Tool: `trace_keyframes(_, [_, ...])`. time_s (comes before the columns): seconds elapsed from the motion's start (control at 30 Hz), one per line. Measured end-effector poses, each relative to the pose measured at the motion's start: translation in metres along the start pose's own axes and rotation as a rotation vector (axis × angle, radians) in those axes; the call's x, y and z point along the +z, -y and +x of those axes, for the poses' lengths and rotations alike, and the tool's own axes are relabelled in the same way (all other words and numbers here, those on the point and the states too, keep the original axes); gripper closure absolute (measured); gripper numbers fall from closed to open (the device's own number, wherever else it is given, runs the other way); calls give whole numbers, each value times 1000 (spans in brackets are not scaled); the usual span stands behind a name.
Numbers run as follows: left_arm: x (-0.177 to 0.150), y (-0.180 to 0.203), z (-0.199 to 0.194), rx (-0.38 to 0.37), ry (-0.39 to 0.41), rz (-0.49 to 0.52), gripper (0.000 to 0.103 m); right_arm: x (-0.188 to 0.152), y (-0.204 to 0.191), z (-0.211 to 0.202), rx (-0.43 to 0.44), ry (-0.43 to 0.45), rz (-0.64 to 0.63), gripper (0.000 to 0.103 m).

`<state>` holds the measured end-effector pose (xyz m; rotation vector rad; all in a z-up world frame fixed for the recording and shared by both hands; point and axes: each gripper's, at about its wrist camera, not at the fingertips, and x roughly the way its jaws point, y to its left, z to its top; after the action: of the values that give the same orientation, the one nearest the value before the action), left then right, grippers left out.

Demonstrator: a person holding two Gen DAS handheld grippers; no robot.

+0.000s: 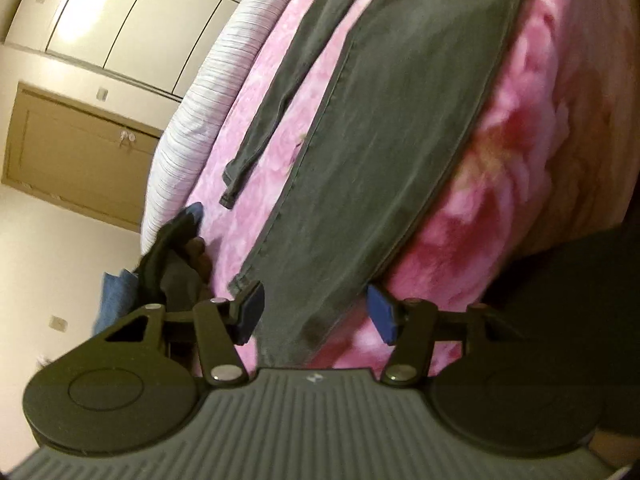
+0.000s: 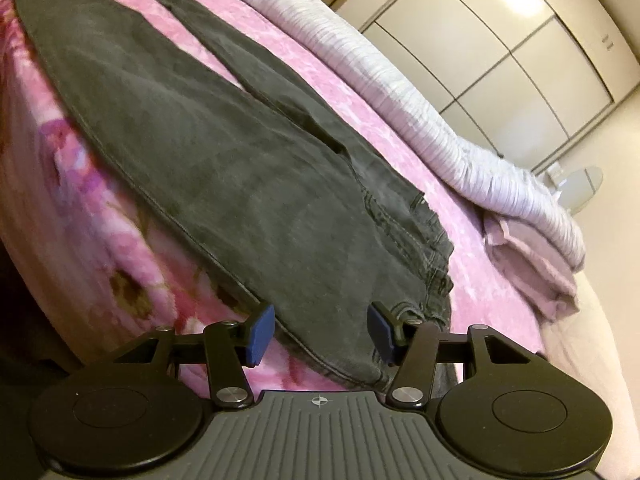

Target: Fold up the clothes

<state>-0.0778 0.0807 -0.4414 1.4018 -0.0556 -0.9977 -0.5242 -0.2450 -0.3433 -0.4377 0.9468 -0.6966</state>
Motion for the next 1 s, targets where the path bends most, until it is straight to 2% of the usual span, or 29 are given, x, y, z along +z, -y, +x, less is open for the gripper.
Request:
trace_keyframes(0.2, [-5, 6, 8, 39, 2, 78, 50, -19, -6, 14, -60, -20, -128, 49])
trace_keyframes(0.23, [-6, 5, 8, 38, 3, 65, 51, -24, -5, 15, -64, -26, -136, 49])
trace_keyframes(0.27, [-5, 3, 9, 29, 1, 33, 58, -28, -3, 16, -69, -32, -143, 49])
trace_keyframes(0.3, [-5, -1, 9, 11, -2, -18, 66, -34, 0, 18, -83, -40, -143, 49])
trace_keyframes(0.4, [-3, -15, 12, -40, -9, -162, 78, -50, 9, 26, -137, -84, -149, 49])
trace_keyframes(0.5, [1, -17, 15, -51, -9, -161, 85, -63, 15, 41, -162, -111, -200, 49])
trace_keyframes(0.67, [7, -24, 16, -40, -3, -169, 89, -83, 23, 69, -188, -135, -318, 49])
trace_keyframes(0.87, [13, -35, 15, -8, 4, -176, 93, -99, 36, 93, -208, -100, -419, 50])
trace_keyframes(0.9, [14, -38, 13, 2, 11, -176, 93, -99, 38, 94, -205, -108, -431, 53])
trace_keyframes(0.93, [15, -41, 11, 11, 19, -177, 93, -99, 41, 94, -201, -116, -443, 68])
trace_keyframes(0.97, [16, -45, 9, 19, 29, -183, 93, -99, 43, 95, -197, -125, -455, 89])
trace_keyframes(1.0, [17, -49, 6, 27, 38, -188, 93, -95, 48, 92, -205, -121, -445, 90])
